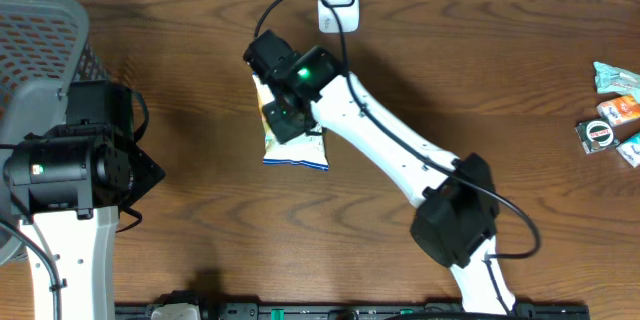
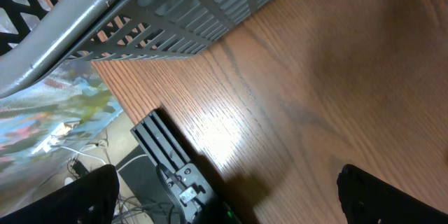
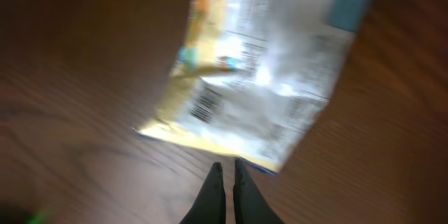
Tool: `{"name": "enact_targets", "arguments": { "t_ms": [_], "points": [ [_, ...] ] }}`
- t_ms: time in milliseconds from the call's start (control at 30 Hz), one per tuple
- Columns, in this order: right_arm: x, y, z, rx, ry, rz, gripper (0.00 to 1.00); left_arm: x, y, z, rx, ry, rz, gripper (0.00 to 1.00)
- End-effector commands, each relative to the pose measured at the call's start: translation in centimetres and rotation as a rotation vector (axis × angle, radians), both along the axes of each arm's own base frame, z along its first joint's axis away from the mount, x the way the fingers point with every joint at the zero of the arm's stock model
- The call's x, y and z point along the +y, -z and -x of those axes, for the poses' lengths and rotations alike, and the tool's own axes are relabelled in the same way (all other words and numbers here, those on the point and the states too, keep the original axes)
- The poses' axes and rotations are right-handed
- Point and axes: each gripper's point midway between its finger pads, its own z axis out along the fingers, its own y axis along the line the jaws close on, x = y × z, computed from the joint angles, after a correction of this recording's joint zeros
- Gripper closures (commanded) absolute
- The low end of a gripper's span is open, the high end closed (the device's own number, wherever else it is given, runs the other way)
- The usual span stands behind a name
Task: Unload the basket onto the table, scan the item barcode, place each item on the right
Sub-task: 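Grasp the white snack bag with the right gripper, then lift the snack bag and turn it in the right gripper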
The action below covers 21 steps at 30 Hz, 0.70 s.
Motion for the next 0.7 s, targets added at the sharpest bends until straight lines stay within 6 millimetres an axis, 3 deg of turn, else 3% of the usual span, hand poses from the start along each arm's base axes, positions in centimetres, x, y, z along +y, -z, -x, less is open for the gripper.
{"name": "enact_targets", "arguments": {
  "t_ms": [0,167,300,400,500,667],
  "points": [
    [1.4,4.8,2.2,0.109,-0.049,0.032,0.99,0.1,-0.1,0.2,-0.004,-0.016,-0.001,0.02],
    [0.6,10.6,4.3,0.222,-0.024,0.144,0.99,0.1,-0.1,0.2,-0.004,-0.016,-0.001,0.02],
    [-0.2,11.9,5.7,0.275,-0.032,0.205,0.99,0.1,-0.1,0.2,-0.004,-0.016,-0.001,0.02],
    [-0.5,9.9,5.8,0.265,-0.033,0.195,0.99,0.1,-0.1,0.2,-0.004,-0.016,-0.001,0.02],
    [-0.4,6.4,4.8,0.205,-0.031,0.138,0.99,0.1,-0.1,0.2,-0.004,-0.016,-0.001,0.02],
    [-0.4,-0.7,0.3,-0.027,0.019,-0.004,0.97,0.1,-0.1,0.2,-0.004,-0.016,-0.001,0.02]
  ]
}}
